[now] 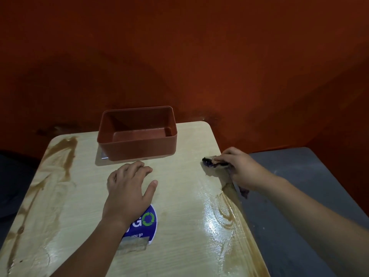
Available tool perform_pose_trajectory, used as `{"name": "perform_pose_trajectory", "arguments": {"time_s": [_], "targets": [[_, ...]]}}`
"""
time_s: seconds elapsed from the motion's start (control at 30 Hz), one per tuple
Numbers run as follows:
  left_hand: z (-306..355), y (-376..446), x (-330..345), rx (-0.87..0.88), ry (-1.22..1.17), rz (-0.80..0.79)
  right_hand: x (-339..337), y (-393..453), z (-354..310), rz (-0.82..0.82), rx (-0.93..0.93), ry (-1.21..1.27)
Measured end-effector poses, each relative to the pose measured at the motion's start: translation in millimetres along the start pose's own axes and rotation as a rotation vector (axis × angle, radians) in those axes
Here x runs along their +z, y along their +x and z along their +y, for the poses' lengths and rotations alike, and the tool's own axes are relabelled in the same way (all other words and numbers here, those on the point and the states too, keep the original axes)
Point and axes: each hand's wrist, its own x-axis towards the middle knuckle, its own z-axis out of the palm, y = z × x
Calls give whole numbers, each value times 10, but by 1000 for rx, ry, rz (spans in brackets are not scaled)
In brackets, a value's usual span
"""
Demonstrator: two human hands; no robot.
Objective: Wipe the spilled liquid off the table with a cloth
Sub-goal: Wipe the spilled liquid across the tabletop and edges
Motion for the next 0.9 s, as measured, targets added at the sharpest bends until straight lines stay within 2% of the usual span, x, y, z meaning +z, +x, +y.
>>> {"name": "perform_pose_trajectory", "arguments": {"time_s": [0.07, 0.13, 0.2, 0.3, 0.33, 0.47, 0.6, 0.7, 0.8, 0.9], "targets": [[5, 2, -5, -3, -3, -5, 191, -153, -67, 57, -15, -94], [9, -1, -14, -5, 1, -13, 259, -421, -86, 93, -116, -107], [20, -5, -17, -1, 0, -11, 188, -707, -68, -27, -189, -76], [13, 2, -27, -5, -3, -9, -103, -718, -45, -213, -176, 56], [13, 3, -26, -6, 0, -11, -185, -610, -34, -191, -160, 80], [-4, -4, -8, -2, 3, -4, -257, 99, 21, 83, -51, -12], [-14, 4, 10, -4, 3, -8, 10, 496, -91, 72, -22, -134], [-23, -1, 21, 11, -14, 5, 152, 223, -181, 95, -129, -149], [-19, -3, 21, 14, -10, 12, 172, -406, -158, 16, -245, -99], [-20, 3, 21, 10, -5, 9, 0, -663, -130, -151, -225, -2]]}}
